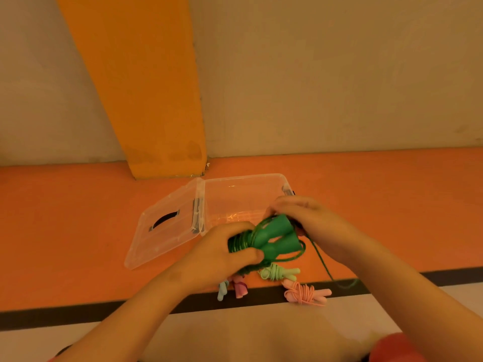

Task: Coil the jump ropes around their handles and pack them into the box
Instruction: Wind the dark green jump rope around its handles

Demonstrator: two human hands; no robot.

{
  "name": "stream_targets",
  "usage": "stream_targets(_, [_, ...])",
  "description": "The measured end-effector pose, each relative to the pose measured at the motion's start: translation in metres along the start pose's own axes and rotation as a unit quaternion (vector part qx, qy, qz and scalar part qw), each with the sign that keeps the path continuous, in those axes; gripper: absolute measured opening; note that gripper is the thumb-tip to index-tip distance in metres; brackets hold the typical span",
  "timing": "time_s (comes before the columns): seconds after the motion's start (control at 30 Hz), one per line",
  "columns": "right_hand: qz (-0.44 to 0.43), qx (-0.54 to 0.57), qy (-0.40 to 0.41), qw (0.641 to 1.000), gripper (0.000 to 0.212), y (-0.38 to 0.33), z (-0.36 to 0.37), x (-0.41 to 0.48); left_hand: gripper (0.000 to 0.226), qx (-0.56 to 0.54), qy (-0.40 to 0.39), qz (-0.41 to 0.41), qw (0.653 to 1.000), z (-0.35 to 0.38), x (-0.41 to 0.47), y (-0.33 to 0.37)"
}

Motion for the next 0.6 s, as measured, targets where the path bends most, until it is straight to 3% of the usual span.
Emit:
stream_targets(0.07, [0.004,0.064,0.002,0.998,0.047,0.000,0.003,0.001,0.019,-0.100,0.014,-0.012,0.995,-0.005,0.000,0.003])
stream_targets(0.17, [-0.010,0.044,-0.030,0.999,0.054,-0.002,0.011,0.004,0.011,-0.207,0.043,-0.011,0.977,-0.013,0.001,0.007])
stream_targets(0.27, [0.003,-0.009,-0.018,1.000,0.057,-0.005,0.010,0.004,0.021,-0.259,0.067,-0.017,0.963,-0.014,0.005,0.004])
stream_targets(0.4, [-0.041,-0.078,-0.006,0.996,0.036,-0.011,0.016,-0.003,0.034,-0.317,0.071,-0.004,0.946,-0.015,0.008,0.008])
stream_targets(0.5, [-0.084,-0.134,0.000,0.987,0.025,-0.016,0.021,-0.006,0.023,-0.304,0.072,-0.005,0.950,-0.015,0.008,0.009])
stream_targets(0.6, [-0.063,-0.258,-0.030,0.963,0.021,-0.010,0.017,-0.009,0.018,-0.276,0.134,-0.038,0.951,-0.025,0.012,-0.001])
Point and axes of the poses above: each hand's wrist, its own x-axis towards the middle knuckle, its own z-axis out of the palm, y = z × x, the point moved 6 cm from there along x, towards the middle knuckle, and after that the axes turned 11 degrees about -z, right-handed, at the moved point
